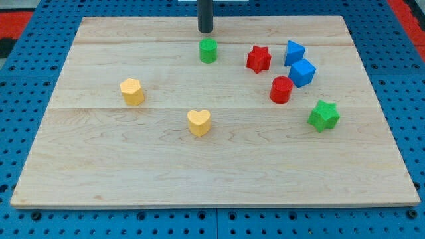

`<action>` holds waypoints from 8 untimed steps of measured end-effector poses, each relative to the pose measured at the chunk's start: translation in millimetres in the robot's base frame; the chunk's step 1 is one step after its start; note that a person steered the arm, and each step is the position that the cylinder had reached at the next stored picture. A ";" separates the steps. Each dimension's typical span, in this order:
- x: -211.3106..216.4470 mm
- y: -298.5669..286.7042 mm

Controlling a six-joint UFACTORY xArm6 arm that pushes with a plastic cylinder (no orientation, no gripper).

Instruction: Push the green circle to the top center

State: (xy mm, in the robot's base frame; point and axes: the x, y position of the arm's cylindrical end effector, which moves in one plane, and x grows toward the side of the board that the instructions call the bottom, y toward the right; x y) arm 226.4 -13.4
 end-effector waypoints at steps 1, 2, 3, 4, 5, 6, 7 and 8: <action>0.0 0.0; 0.0 18.5; 0.0 18.7; 0.1 32.7; 25.0 38.4; 46.4 39.0; 59.3 36.8; 95.4 36.8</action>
State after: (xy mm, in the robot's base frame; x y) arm 321.9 23.3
